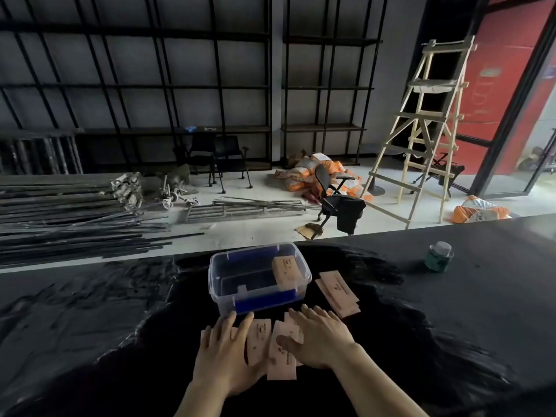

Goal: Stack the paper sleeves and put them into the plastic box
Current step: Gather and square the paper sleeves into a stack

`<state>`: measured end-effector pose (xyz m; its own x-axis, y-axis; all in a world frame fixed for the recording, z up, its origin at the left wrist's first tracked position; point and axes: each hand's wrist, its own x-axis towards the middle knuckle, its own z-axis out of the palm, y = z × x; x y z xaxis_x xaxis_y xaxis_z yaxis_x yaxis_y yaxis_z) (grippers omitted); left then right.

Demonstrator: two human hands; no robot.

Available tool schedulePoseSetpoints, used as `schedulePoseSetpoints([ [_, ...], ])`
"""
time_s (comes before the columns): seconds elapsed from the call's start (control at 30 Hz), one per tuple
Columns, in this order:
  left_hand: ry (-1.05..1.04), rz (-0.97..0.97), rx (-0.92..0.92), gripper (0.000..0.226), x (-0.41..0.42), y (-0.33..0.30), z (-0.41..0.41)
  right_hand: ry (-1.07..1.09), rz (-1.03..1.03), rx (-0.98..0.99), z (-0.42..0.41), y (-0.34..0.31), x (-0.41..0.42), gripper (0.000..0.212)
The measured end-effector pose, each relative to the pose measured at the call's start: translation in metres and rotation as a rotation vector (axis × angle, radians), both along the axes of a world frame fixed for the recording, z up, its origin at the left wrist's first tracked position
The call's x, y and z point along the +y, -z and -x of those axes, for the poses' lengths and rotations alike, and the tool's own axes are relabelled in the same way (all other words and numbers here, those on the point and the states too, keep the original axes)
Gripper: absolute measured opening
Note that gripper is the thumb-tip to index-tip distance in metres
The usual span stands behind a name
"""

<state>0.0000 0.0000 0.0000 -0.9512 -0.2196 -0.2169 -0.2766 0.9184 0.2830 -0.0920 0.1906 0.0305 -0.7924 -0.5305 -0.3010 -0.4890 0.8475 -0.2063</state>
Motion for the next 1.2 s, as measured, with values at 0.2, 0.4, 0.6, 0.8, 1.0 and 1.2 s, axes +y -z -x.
schedulePoseSetpoints([
  [0.2, 0.0, 0.029, 0.018, 0.098, 0.027, 0.015, -0.008, -0.021, 0.002, -0.012, 0.002, 0.028, 0.006, 0.067],
  [0.4, -0.018, 0.037, 0.121, 0.089, 0.045, 0.033, 0.01, -0.061, -0.008, 0.007, 0.002, 0.047, 0.015, 0.07],
  [0.6, -0.051, 0.039, 0.098, 0.111, 0.055, 0.049, 0.017, -0.099, 0.049, 0.147, -0.001, 0.055, 0.02, 0.058],
  [0.8, -0.125, 0.006, 0.143, 0.075, 0.037, 0.039, 0.013, -0.148, 0.111, 0.089, 0.012, 0.057, 0.03, 0.085],
  [1.0, -0.155, -0.014, 0.183, 0.061, 0.019, 0.023, 0.007, -0.277, -0.074, -0.017, 0.029, 0.047, 0.027, 0.103],
  [1.2, -0.154, -0.044, 0.245, 0.046, 0.023, 0.015, 0.008, -0.257, -0.049, 0.032, 0.035, 0.048, 0.032, 0.089],
])
